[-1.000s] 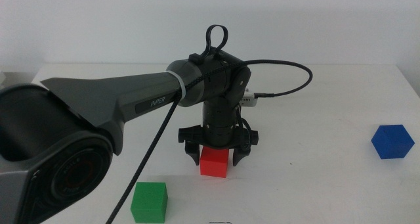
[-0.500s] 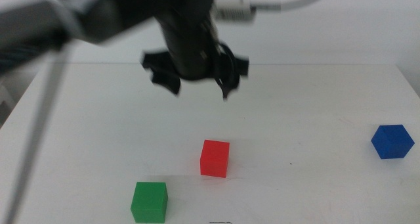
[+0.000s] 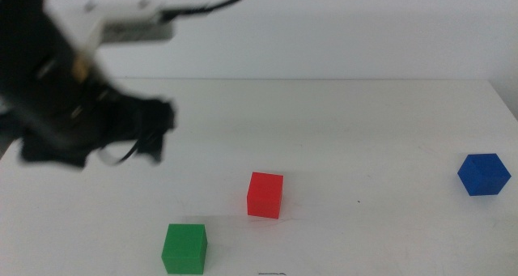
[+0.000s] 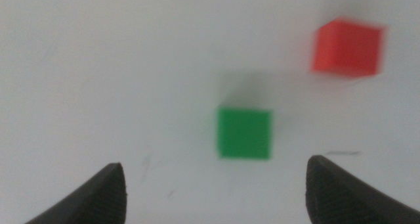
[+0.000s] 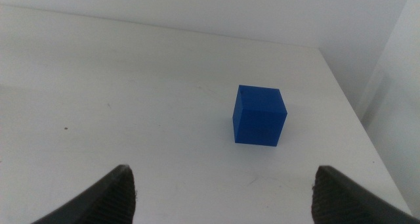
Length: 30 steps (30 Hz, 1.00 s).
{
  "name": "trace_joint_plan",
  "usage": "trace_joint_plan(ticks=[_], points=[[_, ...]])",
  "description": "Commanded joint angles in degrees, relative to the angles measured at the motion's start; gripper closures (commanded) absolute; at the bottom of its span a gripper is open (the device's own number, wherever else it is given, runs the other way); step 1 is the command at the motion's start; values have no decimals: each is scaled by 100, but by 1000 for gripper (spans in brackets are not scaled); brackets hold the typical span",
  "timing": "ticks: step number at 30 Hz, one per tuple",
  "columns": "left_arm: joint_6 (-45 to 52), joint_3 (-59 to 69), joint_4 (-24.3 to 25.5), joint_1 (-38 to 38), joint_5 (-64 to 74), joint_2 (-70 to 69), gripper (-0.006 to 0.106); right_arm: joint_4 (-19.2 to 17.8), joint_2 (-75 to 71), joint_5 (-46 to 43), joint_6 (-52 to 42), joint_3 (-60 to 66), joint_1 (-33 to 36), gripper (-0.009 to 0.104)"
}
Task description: Stack red cubes first, then green, then blue cubes in a specific spot.
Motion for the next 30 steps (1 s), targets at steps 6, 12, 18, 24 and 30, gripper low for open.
trace_joint_plan(ticks=[6,12,18,24,30], points=[[-70,491,-190,96,339,-357,7,-84,-124,-451,-82,-98,-30,13],[-47,491,-280,96,82,-346,7,-84,-124,-451,-82,-98,-30,13],[14,491,-200,96,-208,-246,7,-84,-124,-451,-82,-98,-30,13],[317,491,-283,-87,-453,376,7,-84,-124,-451,-82,-98,-30,13],[317,491,-502,-83,-763,1085,7,-84,-124,-451,-82,-98,-30,13]])
